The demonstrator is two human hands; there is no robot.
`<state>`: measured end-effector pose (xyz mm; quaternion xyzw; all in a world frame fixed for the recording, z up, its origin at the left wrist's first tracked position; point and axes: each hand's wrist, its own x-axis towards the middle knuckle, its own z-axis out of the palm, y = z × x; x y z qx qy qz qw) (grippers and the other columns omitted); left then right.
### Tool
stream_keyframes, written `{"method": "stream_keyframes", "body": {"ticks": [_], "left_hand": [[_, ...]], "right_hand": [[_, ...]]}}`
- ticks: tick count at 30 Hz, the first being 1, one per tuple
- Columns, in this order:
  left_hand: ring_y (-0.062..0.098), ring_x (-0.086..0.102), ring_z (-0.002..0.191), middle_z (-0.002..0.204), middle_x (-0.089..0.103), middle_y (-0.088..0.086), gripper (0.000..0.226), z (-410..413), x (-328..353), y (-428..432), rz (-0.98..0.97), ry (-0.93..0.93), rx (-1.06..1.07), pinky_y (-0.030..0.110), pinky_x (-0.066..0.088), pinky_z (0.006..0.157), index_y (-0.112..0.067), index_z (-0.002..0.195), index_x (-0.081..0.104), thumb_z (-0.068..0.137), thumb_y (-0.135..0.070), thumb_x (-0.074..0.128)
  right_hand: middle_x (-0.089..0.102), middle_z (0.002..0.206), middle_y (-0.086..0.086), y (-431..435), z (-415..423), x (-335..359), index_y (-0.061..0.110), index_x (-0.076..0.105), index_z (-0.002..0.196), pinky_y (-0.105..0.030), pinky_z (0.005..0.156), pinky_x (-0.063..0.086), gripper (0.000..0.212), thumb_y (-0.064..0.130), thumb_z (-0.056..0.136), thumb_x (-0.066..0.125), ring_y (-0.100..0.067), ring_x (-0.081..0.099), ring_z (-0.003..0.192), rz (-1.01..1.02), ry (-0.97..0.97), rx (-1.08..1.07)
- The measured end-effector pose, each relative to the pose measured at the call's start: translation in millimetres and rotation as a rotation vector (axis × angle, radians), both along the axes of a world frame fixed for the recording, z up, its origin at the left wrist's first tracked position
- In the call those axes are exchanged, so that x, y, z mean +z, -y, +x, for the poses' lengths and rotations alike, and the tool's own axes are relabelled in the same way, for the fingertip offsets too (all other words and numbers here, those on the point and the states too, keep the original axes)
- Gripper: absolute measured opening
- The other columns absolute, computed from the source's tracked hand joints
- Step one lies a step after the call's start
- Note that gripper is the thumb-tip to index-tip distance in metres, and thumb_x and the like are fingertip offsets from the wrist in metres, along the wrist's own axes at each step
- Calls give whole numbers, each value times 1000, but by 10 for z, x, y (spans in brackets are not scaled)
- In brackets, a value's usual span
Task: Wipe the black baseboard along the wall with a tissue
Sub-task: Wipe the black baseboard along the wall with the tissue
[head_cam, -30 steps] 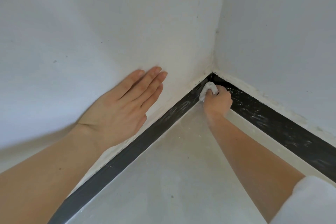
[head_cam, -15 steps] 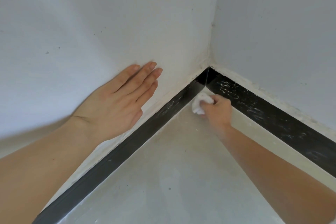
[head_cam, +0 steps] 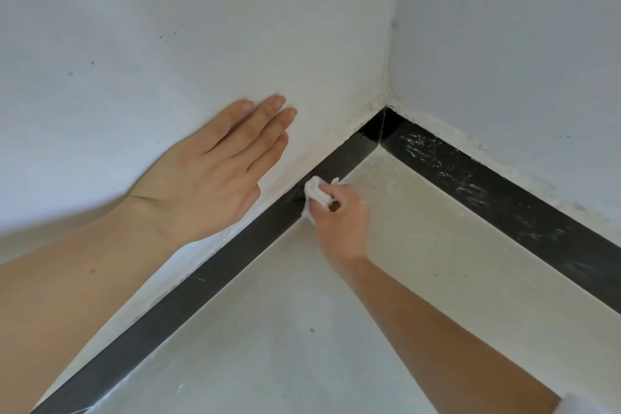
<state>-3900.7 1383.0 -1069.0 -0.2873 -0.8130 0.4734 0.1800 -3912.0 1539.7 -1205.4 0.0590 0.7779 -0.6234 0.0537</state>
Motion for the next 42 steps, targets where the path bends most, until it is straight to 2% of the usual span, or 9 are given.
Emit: {"method": "stream_keyframes", "body": {"ticks": [3,8,12,16,19,25,32,40,42], "left_hand": [[35,14,143,154,18,19,58,6,11,4,21,16,-10,45,4,117,2,143,28,93,-27,20],[35,14,142,154,19,19,57,-10,12,5,38,28,-22,45,5,118,1,143,30,93,-26,19],[35,13,142,154,19,19,57,2,12,-4,33,23,-18,45,3,118,1,142,32,93,-27,21],[36,11,143,154,16,19,58,-4,16,-4,29,26,-14,45,1,118,1,142,30,93,-27,19],[35,14,142,154,19,19,56,3,18,2,59,33,-23,44,3,118,1,141,32,93,-25,22],[34,20,141,152,26,17,53,-15,16,-5,82,37,-51,44,10,117,1,137,38,93,-24,24],[35,18,142,153,23,17,54,-6,-1,-11,61,36,-37,44,7,117,0,139,35,93,-25,21],[35,11,143,155,16,18,58,16,11,-23,103,58,-6,43,4,118,2,142,30,92,-24,19],[35,8,144,155,13,18,59,31,27,-21,110,85,-1,43,4,118,3,144,26,91,-23,19]], "right_hand": [[64,84,5,-178,81,40,18,74,90,-11,55,41,17,7,82,66,-1,57,63,31,41,139],[66,88,-7,-224,-259,200,20,69,89,-7,50,38,15,8,81,67,-4,53,63,-65,-8,-276],[58,92,-1,273,107,152,18,59,70,-28,64,47,19,2,79,61,-14,56,72,-82,-13,-183],[49,94,4,325,512,-73,6,64,82,-10,58,33,7,0,83,60,-3,42,66,131,-233,176],[56,100,-1,106,519,-144,11,69,97,-23,63,44,14,10,84,63,-14,55,74,244,-281,411],[64,76,4,-227,-238,74,15,67,89,-19,57,44,12,8,84,59,-6,56,64,-18,83,-262],[62,62,-6,191,-138,-6,3,65,62,-8,50,38,28,7,87,54,-12,52,56,-268,319,-414],[56,67,2,146,588,-49,5,73,73,-18,56,41,17,12,82,59,-6,52,55,-79,346,346],[54,60,4,18,496,2,7,70,68,-17,51,38,18,15,82,59,-8,49,52,-69,292,257]]}}
